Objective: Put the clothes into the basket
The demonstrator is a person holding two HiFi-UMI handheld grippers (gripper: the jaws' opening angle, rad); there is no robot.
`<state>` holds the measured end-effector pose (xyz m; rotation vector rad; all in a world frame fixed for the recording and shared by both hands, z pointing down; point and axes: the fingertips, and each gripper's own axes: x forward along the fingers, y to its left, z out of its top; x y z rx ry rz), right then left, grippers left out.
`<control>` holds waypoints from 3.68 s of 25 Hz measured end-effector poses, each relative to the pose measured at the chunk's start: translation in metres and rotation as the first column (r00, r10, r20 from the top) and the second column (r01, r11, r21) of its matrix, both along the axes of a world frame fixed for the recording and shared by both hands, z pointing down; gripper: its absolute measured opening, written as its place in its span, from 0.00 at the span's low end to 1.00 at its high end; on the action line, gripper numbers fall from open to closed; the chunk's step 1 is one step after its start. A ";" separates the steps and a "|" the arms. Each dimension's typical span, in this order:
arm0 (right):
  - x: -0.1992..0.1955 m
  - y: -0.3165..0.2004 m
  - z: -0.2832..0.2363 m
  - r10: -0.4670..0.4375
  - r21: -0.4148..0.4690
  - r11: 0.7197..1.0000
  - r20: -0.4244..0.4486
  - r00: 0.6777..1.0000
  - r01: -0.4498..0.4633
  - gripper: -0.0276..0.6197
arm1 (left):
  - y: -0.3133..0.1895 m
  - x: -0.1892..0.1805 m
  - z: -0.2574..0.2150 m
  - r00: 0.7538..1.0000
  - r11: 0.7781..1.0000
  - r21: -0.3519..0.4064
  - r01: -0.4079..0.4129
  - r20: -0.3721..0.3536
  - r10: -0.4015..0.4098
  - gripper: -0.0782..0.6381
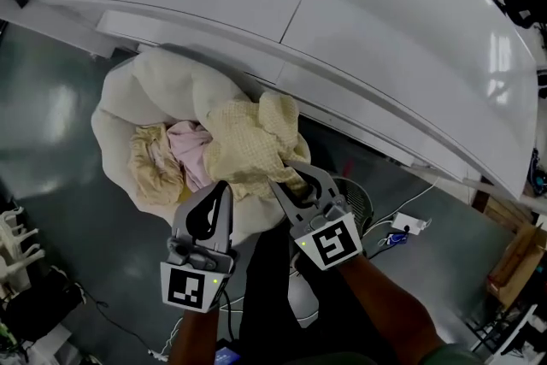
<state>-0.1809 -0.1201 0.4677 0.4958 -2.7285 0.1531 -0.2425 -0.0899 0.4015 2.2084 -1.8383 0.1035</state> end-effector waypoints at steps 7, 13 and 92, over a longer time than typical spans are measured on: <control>0.065 0.033 -0.068 0.046 0.024 0.999 0.038 0.998 -0.047 0.17 | 0.013 0.054 -0.041 0.998 0.998 0.038 -0.052 0.019 0.051 0.11; 0.126 0.065 -0.121 0.137 0.008 0.990 0.095 0.986 -0.138 0.17 | 0.029 0.099 -0.076 0.993 0.991 0.077 -0.112 0.049 0.108 0.11; 0.057 0.149 -0.019 -0.060 -0.136 0.989 -0.040 0.997 0.055 0.32 | 0.136 0.011 -0.079 0.994 0.998 0.011 0.055 0.094 -0.056 0.11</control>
